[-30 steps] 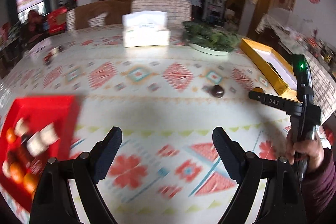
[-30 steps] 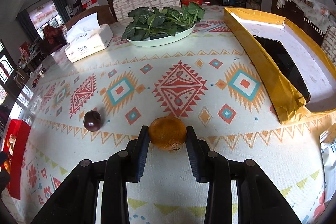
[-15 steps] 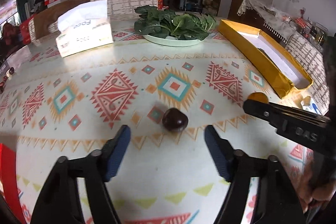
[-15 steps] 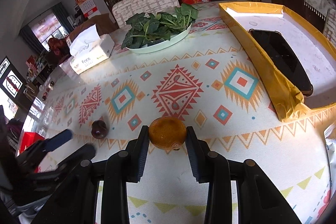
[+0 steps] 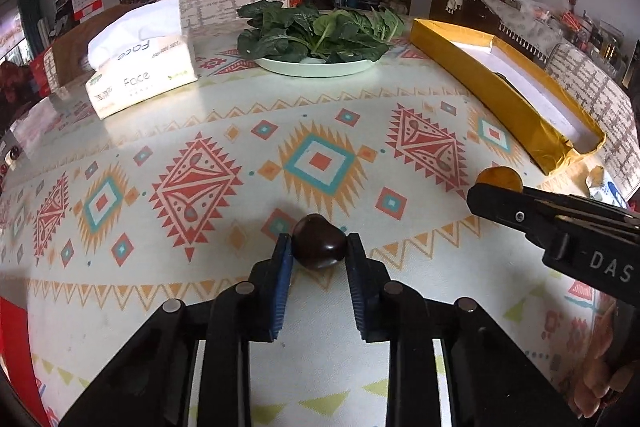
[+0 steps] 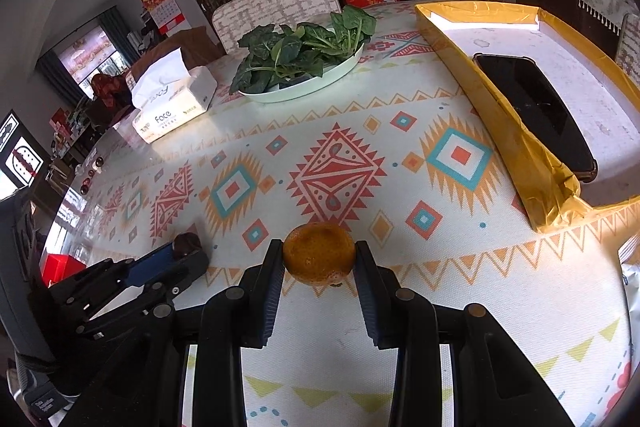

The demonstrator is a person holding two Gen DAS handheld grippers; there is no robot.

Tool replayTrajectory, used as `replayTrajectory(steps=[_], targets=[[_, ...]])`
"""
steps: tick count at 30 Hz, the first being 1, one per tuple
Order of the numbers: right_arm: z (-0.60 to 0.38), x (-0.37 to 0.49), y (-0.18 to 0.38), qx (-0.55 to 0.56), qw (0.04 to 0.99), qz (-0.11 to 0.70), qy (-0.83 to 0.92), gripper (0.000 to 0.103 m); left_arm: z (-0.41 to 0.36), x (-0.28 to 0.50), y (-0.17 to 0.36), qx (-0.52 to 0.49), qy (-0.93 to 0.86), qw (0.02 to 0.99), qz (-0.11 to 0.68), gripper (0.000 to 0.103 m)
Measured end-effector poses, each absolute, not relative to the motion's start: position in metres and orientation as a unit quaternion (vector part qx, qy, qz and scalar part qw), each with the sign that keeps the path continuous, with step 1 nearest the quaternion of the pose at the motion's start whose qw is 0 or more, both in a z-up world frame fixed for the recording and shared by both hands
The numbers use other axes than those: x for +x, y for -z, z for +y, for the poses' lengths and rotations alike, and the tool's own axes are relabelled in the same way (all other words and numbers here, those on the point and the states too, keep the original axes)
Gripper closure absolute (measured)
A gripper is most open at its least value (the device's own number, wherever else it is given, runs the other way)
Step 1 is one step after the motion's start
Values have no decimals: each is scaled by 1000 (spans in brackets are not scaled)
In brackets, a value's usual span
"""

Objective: Organize fruits
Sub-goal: 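Grasp the tangerine with the right tool while the left tool grasps the dark plum, then carry the plum and tangerine into the red tray and open both tools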

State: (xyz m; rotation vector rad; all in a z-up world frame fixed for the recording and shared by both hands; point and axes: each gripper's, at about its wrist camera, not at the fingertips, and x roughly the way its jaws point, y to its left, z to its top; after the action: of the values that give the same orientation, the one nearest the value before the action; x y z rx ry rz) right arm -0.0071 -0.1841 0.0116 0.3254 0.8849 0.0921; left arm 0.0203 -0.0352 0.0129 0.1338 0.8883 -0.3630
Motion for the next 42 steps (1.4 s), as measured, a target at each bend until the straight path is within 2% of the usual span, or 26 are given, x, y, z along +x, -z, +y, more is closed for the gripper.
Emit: replayTrajectory(steps=[12,18,31,37,42], targets=[[-187,-9,-12,175,891,413,-62,65,10,-14,-47,-1,169,901,400,77],[-185,-10,-10,176,892,412,-64,65,58,-46,-71,-48,148,916,370,77],[-160,-16,-16,127,907,397,-53,65,243,-143,-104,-143,4,946,291,77],[-109,-30,-51,105,912,385,-96,65,325,-176,-98,-174,-75,942,278,77],[-37,-34,-88,77,909,375,-168,65,364,-186,-81,-205,-105,931,284,77]])
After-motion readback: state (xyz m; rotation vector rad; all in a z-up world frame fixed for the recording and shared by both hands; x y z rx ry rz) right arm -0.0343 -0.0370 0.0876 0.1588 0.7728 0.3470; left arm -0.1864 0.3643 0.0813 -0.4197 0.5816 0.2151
